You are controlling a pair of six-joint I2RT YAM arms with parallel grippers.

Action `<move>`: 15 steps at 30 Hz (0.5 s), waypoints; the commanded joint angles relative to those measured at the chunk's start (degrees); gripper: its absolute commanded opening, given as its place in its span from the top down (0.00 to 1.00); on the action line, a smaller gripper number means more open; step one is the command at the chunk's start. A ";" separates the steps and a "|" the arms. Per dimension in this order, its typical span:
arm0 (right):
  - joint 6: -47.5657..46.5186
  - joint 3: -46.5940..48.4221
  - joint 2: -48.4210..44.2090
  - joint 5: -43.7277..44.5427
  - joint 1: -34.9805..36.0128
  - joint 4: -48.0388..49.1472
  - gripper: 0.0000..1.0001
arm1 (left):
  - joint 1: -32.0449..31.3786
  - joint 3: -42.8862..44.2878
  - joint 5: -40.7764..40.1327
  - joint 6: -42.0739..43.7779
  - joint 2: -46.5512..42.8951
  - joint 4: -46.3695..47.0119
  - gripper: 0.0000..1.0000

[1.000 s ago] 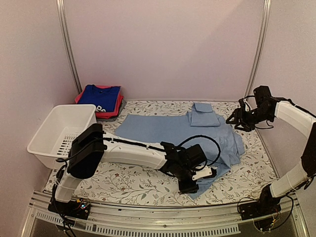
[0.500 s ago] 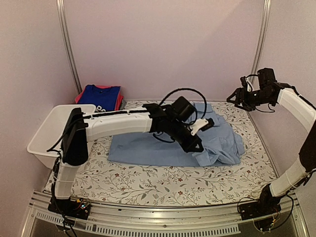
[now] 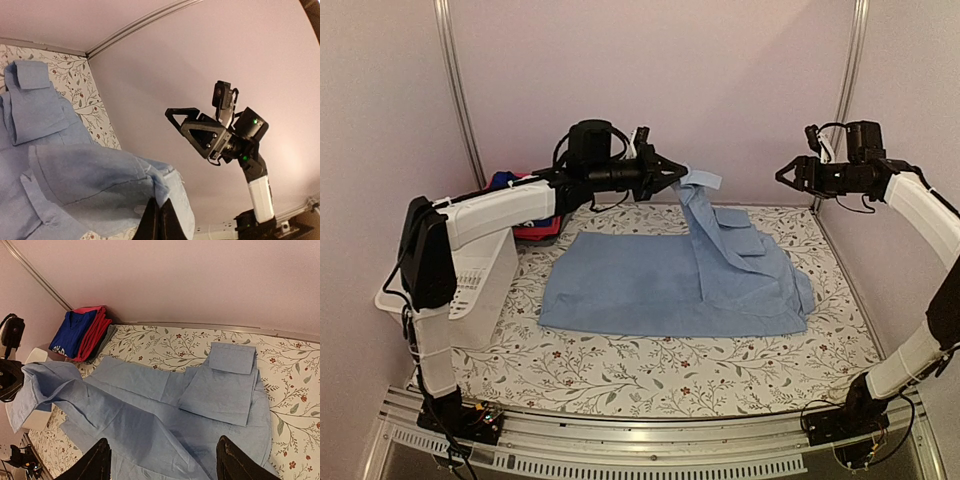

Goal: Fold and stack the mixed laundry pile
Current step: Adjust the 1/3-folded shirt at the center of the board.

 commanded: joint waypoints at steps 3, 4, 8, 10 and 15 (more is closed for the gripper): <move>-14.84 -1.54 -3.13 3.65 11.25 5.17 0.30 | 1.52 -2.12 -0.48 -29.35 2.93 7.83 1.00; -16.56 -2.06 -3.15 5.78 13.34 5.23 0.31 | 1.53 -3.97 -1.13 -32.50 2.54 10.51 1.00; -18.87 -5.74 -4.27 9.07 17.86 9.55 0.34 | 1.52 -6.23 -2.23 -40.03 2.20 16.41 1.00; -18.25 -7.84 -4.87 9.79 19.69 11.87 0.36 | 1.53 -7.55 -2.77 -43.77 2.03 19.92 1.00; -18.05 -10.91 -3.99 17.92 27.27 15.84 0.30 | 1.52 -9.21 -4.73 -50.32 1.97 25.14 1.00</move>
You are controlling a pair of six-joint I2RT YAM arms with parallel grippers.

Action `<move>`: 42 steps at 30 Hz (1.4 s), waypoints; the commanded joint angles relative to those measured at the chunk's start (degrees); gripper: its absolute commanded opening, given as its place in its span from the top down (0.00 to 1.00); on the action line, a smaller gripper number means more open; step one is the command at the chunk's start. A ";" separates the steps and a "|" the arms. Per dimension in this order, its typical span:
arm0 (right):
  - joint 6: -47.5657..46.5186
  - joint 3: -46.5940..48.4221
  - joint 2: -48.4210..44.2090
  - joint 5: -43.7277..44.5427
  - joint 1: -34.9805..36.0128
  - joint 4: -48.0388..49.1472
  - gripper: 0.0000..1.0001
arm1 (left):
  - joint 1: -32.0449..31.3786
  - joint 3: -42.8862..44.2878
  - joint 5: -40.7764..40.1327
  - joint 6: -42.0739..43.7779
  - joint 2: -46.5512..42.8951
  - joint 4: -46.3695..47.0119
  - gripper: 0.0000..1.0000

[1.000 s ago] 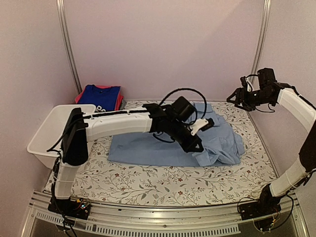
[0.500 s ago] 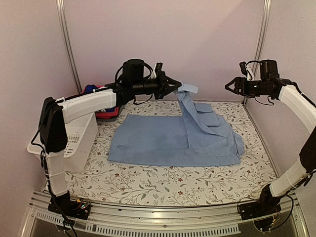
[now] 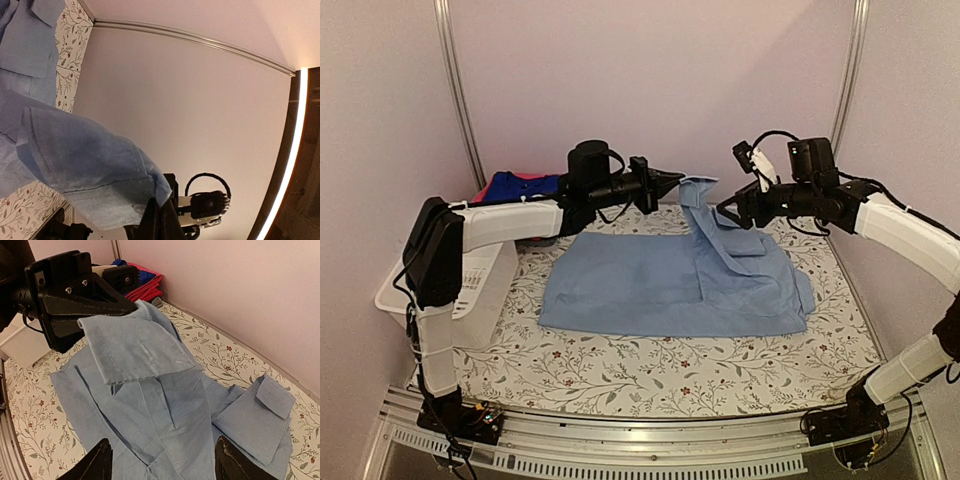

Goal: Fold and stack the mixed laundry pile
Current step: Adjust the 1/3-folded shirt at the center of the board.

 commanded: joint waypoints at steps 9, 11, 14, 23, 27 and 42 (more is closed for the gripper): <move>-3.07 -0.41 6.14 19.23 9.99 13.67 0.20 | 0.24 -3.52 -4.66 -14.22 -0.80 15.74 1.00; -4.00 1.70 8.32 20.15 10.08 13.37 0.20 | 0.01 -4.34 -5.56 -15.68 -1.08 16.81 1.00; -5.18 3.95 11.33 24.92 10.57 13.34 0.28 | -0.37 -4.92 -6.50 -16.96 -1.15 18.92 1.00; -8.03 3.12 10.13 25.56 10.79 15.02 0.97 | 0.08 -9.76 -7.92 -17.36 -2.78 23.83 1.00; -8.84 0.43 5.67 18.58 10.69 15.25 1.00 | 3.29 -13.57 -6.00 -6.99 -6.80 17.11 0.57; -3.64 -7.19 7.78 -3.80 13.58 0.53 1.00 | 12.87 -28.57 -4.99 50.15 -28.89 -31.91 0.00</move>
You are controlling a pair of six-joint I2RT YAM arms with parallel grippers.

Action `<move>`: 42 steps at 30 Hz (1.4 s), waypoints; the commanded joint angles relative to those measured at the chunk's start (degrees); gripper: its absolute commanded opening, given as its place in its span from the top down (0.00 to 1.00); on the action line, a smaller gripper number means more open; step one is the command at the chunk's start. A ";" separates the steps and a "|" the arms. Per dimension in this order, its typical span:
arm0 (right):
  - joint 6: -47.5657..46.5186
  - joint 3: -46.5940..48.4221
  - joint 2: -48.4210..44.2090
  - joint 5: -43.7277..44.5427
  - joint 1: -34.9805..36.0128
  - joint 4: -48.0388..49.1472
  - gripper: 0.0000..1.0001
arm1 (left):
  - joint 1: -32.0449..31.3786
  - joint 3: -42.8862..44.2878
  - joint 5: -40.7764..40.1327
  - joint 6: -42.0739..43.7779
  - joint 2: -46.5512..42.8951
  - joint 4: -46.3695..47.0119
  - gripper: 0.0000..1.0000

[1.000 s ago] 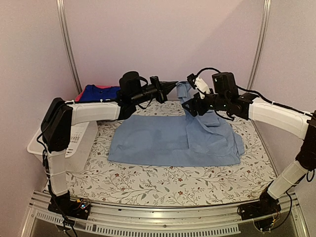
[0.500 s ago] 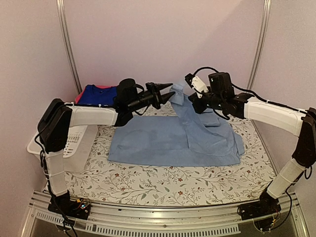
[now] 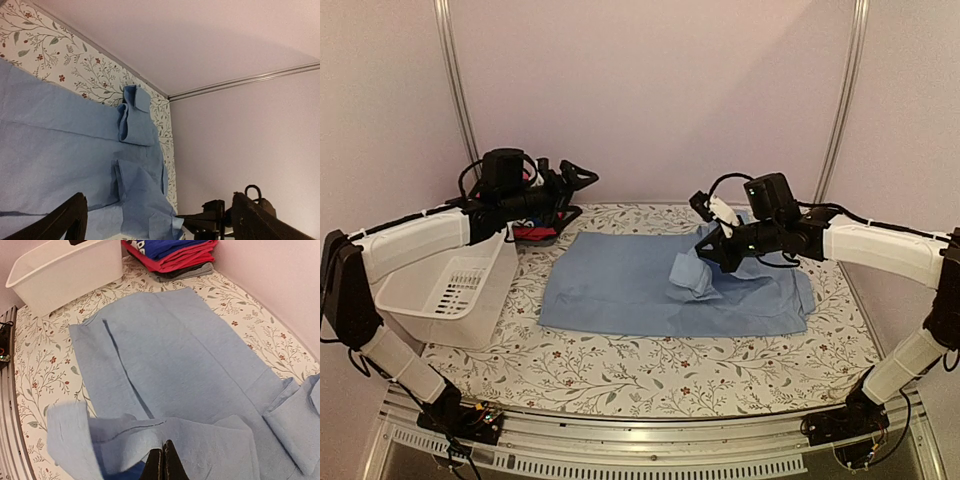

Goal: Fold and stack the mixed laundry pile
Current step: Adjust the 1/3-folded shirt at the center of the board.

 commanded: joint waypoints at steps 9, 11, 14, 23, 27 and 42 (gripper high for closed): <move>12.89 9.05 9.14 -1.82 -3.50 -5.07 1.00 | -3.11 -8.27 4.66 22.70 -1.77 -13.77 0.01; 18.47 14.44 11.59 0.58 -8.21 -5.93 1.00 | -3.19 -7.74 3.82 22.64 -1.09 -13.53 0.00; 26.14 17.12 14.95 4.05 -15.58 -6.88 1.00 | -3.20 -5.64 3.28 23.14 0.32 -14.40 0.00; 23.80 18.33 19.80 -14.96 -21.21 -5.99 1.00 | -3.19 -1.81 1.35 26.20 2.17 -17.34 0.00; 19.23 17.75 19.33 -16.39 -15.11 -8.47 1.00 | -2.83 -1.48 2.01 26.06 3.14 -18.26 0.00; 29.53 -7.09 7.44 7.69 -14.33 -11.71 1.00 | -4.89 -4.04 8.94 28.00 7.62 -16.51 0.00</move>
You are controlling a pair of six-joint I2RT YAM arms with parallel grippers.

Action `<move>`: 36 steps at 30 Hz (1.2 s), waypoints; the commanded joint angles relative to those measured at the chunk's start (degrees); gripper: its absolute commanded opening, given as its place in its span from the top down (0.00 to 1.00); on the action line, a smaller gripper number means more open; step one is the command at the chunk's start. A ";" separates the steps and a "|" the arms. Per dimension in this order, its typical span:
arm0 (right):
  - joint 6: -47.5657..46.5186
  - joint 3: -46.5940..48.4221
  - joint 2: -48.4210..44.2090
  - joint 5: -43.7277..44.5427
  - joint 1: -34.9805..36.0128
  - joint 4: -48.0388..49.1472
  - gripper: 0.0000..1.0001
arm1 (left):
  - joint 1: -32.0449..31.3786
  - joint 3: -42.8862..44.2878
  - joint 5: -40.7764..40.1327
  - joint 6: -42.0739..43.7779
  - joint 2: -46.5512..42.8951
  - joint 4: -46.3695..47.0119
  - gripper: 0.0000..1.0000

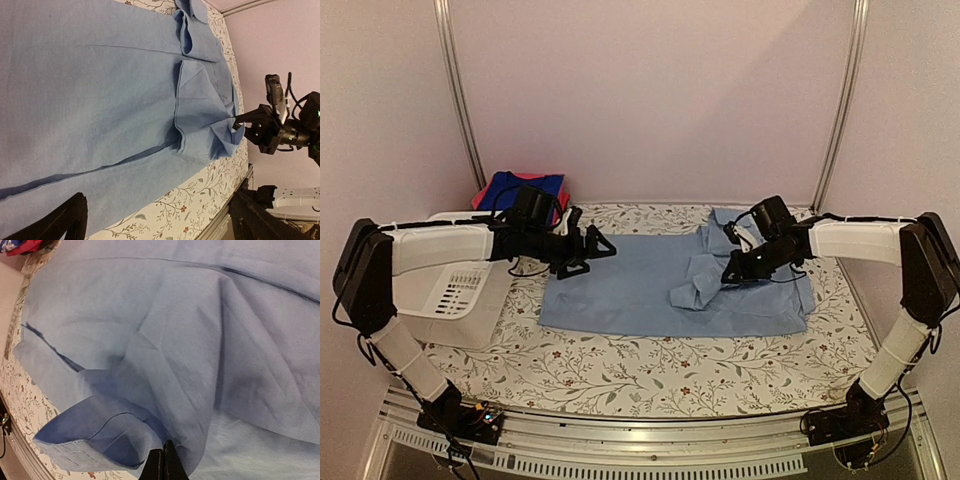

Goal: Fold and stack the mixed laundry pile
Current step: Adjust the 1/3-folded shirt at the center of the board.

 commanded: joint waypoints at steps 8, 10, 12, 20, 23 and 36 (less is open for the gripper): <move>2.96 -6.18 -7.15 8.03 -7.06 -7.41 0.48 | -2.27 1.03 0.46 2.85 2.96 -1.66 0.00; 2.57 -6.96 -10.22 4.72 -7.03 -6.78 0.41 | -2.79 1.56 1.49 4.09 3.51 -1.01 0.00; 2.05 -7.02 -13.61 1.55 -7.05 -7.31 0.40 | -3.38 2.22 4.59 6.49 4.11 0.01 0.00; -3.27 -7.00 -19.54 -9.91 -4.74 -10.09 0.33 | -10.03 7.04 7.56 18.56 10.55 0.26 0.03; -7.42 -3.88 -14.67 -5.19 1.40 -15.22 0.34 | -11.10 9.75 8.93 18.78 14.18 -0.60 0.05; -14.98 3.70 0.97 8.27 8.86 -20.31 0.26 | -11.44 8.53 7.36 16.87 14.23 1.44 0.05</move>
